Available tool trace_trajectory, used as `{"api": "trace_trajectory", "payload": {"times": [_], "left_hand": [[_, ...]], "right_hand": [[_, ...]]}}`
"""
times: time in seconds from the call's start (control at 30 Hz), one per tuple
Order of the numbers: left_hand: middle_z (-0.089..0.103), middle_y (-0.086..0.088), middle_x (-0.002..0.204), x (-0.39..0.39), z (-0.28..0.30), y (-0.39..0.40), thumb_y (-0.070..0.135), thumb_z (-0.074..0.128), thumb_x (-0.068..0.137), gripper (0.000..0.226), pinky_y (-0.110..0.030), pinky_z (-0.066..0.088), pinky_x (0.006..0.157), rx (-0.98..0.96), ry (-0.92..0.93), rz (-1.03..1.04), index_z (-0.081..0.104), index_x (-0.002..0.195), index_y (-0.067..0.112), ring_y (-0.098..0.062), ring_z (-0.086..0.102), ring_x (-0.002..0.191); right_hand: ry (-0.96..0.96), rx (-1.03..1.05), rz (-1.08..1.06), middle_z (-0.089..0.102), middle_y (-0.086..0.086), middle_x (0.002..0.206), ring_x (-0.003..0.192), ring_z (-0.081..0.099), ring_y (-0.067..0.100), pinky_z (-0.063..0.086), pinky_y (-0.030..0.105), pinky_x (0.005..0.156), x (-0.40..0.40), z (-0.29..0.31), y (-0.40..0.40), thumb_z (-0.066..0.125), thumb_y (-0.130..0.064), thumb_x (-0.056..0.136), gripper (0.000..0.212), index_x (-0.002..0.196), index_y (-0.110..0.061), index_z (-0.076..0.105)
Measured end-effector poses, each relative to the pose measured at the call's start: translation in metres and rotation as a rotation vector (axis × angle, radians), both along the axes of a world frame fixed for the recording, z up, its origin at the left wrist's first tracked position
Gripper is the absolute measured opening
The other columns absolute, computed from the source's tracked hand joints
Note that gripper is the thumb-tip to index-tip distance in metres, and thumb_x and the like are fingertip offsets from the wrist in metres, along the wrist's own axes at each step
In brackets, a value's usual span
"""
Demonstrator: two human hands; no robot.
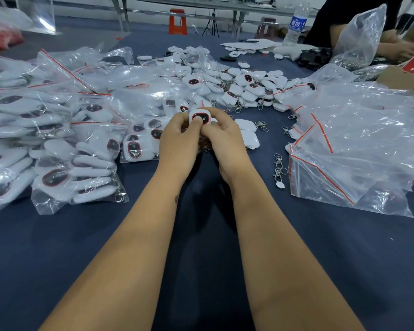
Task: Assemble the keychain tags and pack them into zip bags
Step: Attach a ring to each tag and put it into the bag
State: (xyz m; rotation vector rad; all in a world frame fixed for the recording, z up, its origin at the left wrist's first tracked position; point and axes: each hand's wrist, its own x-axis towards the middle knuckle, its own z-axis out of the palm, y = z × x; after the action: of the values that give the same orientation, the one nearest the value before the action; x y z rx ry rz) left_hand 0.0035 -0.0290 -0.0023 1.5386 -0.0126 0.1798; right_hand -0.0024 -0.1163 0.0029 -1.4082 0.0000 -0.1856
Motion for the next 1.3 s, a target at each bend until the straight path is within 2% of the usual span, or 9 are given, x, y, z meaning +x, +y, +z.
{"api": "trace_trajectory", "payload": {"times": [0.17, 0.33, 0.43, 0.53, 0.7, 0.8, 0.93, 1.17, 1.3], "left_hand": [[0.070, 0.008, 0.075, -0.001, 0.003, 0.001, 0.018, 0.053, 0.094, 0.026, -0.027, 0.053, 0.070, -0.113, -0.003, 0.045, 0.069, 0.077, 0.028, -0.010, 0.063, 0.074], [0.064, 0.002, 0.116, 0.001, 0.002, 0.005, 0.006, 0.056, 0.088, 0.031, -0.031, 0.051, 0.094, 0.163, -0.114, 0.190, 0.067, 0.113, 0.023, -0.014, 0.061, 0.104], [0.055, 0.000, 0.123, -0.001, 0.001, 0.004, 0.002, 0.060, 0.082, 0.047, -0.035, 0.050, 0.094, 0.318, -0.168, 0.182, 0.061, 0.124, 0.022, -0.018, 0.057, 0.109], [0.055, -0.001, 0.122, -0.002, -0.002, 0.002, 0.005, 0.063, 0.083, 0.051, -0.025, 0.046, 0.084, 0.423, -0.197, 0.137, 0.053, 0.130, 0.022, -0.013, 0.055, 0.101], [0.057, 0.013, 0.084, 0.000, -0.002, 0.002, 0.019, 0.063, 0.089, 0.044, -0.007, 0.038, 0.057, 0.371, -0.127, 0.131, 0.050, 0.131, 0.022, 0.006, 0.055, 0.070], [0.054, 0.014, 0.080, -0.003, 0.001, 0.003, 0.019, 0.061, 0.089, 0.037, -0.009, 0.042, 0.063, 0.301, -0.161, 0.190, 0.054, 0.125, 0.025, 0.004, 0.054, 0.069], [0.058, 0.006, 0.102, -0.011, 0.005, -0.002, 0.017, 0.056, 0.086, 0.039, -0.040, 0.054, 0.081, 0.310, -0.291, 0.175, 0.052, 0.123, 0.027, -0.014, 0.060, 0.087], [0.061, 0.021, 0.091, -0.015, 0.005, 0.001, 0.040, 0.039, 0.089, 0.041, -0.026, 0.049, 0.079, 0.405, -0.452, 0.101, 0.058, 0.125, 0.036, -0.002, 0.057, 0.088], [0.067, 0.010, 0.082, -0.009, 0.010, 0.023, 0.038, 0.034, 0.092, 0.037, -0.037, 0.051, 0.075, 0.370, -0.477, 0.224, 0.067, 0.109, 0.034, -0.015, 0.058, 0.077]], "right_hand": [[-0.017, 0.065, -0.028, 0.070, 0.002, 0.083, 0.075, 0.064, 0.016, 0.054, 0.028, 0.072, 0.000, 0.001, 0.000, 0.053, 0.010, 0.087, 0.031, 0.101, -0.016, 0.063], [0.004, 0.374, -0.153, 0.060, 0.012, 0.095, 0.067, 0.064, 0.017, 0.054, 0.026, 0.071, 0.002, 0.005, -0.009, 0.050, 0.009, 0.093, 0.022, 0.103, -0.009, 0.053], [-0.021, 0.549, -0.129, 0.062, 0.015, 0.096, 0.075, 0.068, 0.024, 0.057, 0.031, 0.080, 0.002, 0.007, -0.011, 0.050, 0.010, 0.095, 0.023, 0.111, -0.005, 0.048], [-0.038, 0.610, -0.080, 0.061, 0.020, 0.106, 0.083, 0.069, 0.025, 0.056, 0.036, 0.087, 0.001, 0.008, -0.009, 0.049, 0.009, 0.096, 0.022, 0.113, -0.005, 0.046], [-0.032, 0.459, -0.031, 0.064, 0.023, 0.105, 0.089, 0.070, 0.028, 0.055, 0.039, 0.089, -0.002, 0.008, -0.001, 0.051, 0.006, 0.097, 0.022, 0.114, -0.005, 0.044], [-0.012, 0.356, -0.080, 0.062, 0.028, 0.115, 0.103, 0.066, 0.032, 0.053, 0.043, 0.097, 0.000, 0.007, 0.001, 0.053, 0.007, 0.095, 0.022, 0.113, -0.004, 0.045], [0.032, 0.217, -0.143, 0.062, 0.019, 0.106, 0.102, 0.064, 0.036, 0.052, 0.048, 0.095, 0.003, 0.002, 0.001, 0.059, 0.004, 0.092, 0.019, 0.100, -0.011, 0.050], [0.102, -0.015, -0.136, 0.072, 0.023, 0.097, 0.086, 0.070, 0.032, 0.058, 0.043, 0.080, 0.008, -0.004, -0.004, 0.070, -0.004, 0.088, 0.017, 0.103, 0.000, 0.063], [0.059, -0.293, -0.133, 0.049, 0.016, 0.069, 0.069, 0.040, 0.021, 0.034, 0.036, 0.067, 0.009, -0.005, -0.004, 0.053, -0.007, 0.092, 0.025, 0.069, 0.001, 0.057]]}}
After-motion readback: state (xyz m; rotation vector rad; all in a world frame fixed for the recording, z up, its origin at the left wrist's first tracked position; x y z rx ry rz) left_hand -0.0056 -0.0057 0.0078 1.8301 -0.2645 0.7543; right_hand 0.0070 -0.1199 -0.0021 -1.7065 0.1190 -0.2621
